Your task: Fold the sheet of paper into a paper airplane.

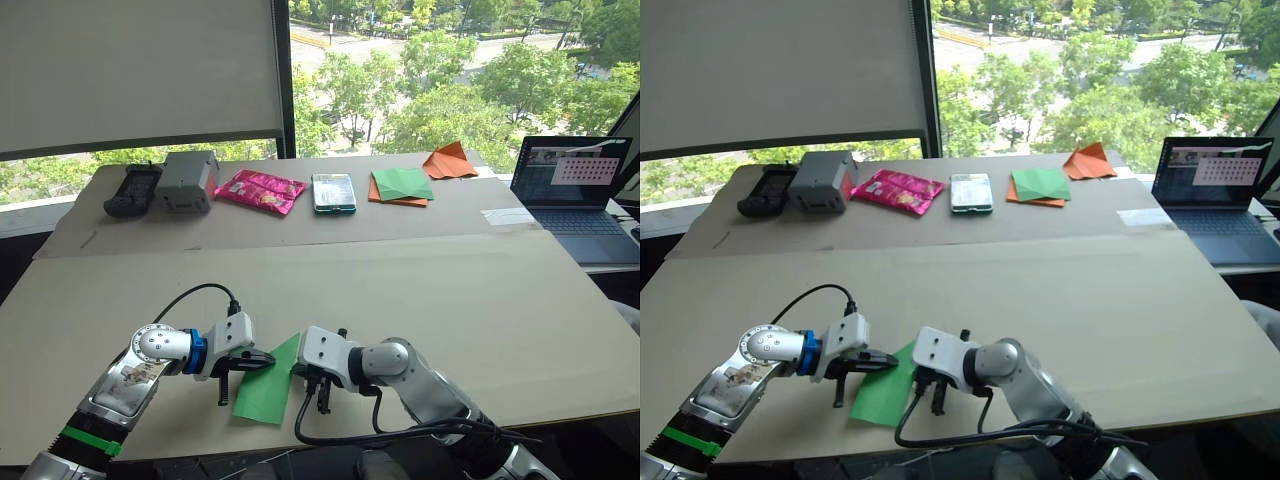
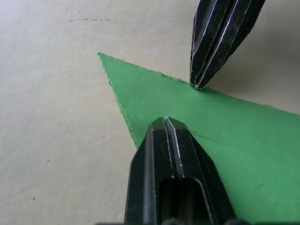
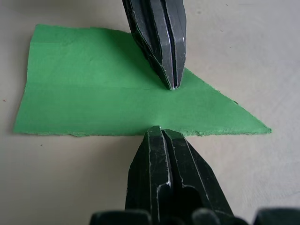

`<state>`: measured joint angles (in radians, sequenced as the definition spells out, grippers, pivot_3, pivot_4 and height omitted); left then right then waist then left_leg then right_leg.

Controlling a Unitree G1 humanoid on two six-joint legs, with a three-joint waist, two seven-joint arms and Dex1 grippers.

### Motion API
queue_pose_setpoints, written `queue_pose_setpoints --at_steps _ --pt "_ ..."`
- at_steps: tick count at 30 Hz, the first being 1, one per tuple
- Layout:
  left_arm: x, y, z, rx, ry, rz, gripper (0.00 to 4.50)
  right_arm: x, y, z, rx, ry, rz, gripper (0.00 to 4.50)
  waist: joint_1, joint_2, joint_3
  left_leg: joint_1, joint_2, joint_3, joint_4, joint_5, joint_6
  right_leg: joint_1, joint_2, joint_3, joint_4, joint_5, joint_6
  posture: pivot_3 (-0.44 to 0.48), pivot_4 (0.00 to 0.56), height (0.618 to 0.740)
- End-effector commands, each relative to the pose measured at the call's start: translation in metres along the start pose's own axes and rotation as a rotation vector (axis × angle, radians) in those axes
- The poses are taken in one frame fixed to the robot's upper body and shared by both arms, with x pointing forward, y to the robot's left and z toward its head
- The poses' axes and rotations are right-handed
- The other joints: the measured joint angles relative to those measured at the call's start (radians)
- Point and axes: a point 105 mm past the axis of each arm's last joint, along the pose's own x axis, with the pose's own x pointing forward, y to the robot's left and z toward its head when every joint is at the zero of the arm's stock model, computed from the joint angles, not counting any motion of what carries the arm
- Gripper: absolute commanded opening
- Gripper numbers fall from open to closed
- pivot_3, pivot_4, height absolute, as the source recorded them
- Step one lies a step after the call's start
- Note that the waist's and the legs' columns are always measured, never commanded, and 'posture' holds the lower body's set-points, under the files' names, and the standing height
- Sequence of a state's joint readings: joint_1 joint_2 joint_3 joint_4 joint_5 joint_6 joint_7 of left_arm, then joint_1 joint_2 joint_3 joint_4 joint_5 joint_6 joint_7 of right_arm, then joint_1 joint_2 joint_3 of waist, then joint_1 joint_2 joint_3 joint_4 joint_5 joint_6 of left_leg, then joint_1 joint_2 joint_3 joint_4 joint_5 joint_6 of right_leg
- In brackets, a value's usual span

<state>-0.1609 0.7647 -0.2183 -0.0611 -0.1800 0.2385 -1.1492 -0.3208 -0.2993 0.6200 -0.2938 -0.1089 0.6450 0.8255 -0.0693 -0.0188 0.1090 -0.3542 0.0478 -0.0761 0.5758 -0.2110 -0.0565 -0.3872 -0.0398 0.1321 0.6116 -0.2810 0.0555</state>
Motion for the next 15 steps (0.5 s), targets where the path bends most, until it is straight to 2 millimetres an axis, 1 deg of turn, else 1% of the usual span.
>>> queue_pose_setpoints --at_steps 1,6,9,10,15 --pt "0.004 -0.007 -0.024 -0.049 0.093 -0.018 0.02 0.004 0.005 0.007 0.023 -0.030 0.022 0.00 0.000 -0.001 0.002 0.000 0.000 0.000 0.000 0.000 0.000 0.000 0.000 0.000 0.000 0.000 0.000 0.000 0.150 0.740" --pt "0.003 -0.007 -0.024 -0.046 0.098 -0.020 0.02 0.005 0.004 0.004 0.033 -0.034 0.005 0.00 0.000 -0.001 0.002 0.000 0.000 0.000 0.000 0.000 0.000 0.000 0.000 0.000 0.000 0.000 0.000 0.000 0.150 0.740" --pt "0.003 -0.008 -0.024 -0.046 0.100 -0.021 0.02 0.002 -0.003 0.012 0.038 -0.074 -0.028 0.00 -0.001 -0.001 0.003 0.000 0.000 0.000 0.000 0.000 0.000 -0.001 0.000 0.000 0.000 0.000 0.000 0.000 0.150 0.740" --pt "0.003 -0.008 -0.024 -0.046 0.100 -0.021 0.02 0.001 -0.004 0.014 0.030 -0.079 -0.033 0.00 -0.001 -0.001 0.003 0.000 0.000 0.000 0.000 0.000 0.000 -0.001 0.000 -0.001 0.000 0.000 0.000 0.000 0.150 0.740" --pt "0.003 -0.006 -0.024 -0.044 0.100 -0.018 0.02 -0.009 -0.006 0.035 0.002 -0.166 -0.040 0.00 0.001 -0.001 0.008 0.000 0.000 -0.001 0.000 0.000 0.000 -0.001 0.000 -0.001 0.000 0.000 0.000 0.000 0.150 0.740"
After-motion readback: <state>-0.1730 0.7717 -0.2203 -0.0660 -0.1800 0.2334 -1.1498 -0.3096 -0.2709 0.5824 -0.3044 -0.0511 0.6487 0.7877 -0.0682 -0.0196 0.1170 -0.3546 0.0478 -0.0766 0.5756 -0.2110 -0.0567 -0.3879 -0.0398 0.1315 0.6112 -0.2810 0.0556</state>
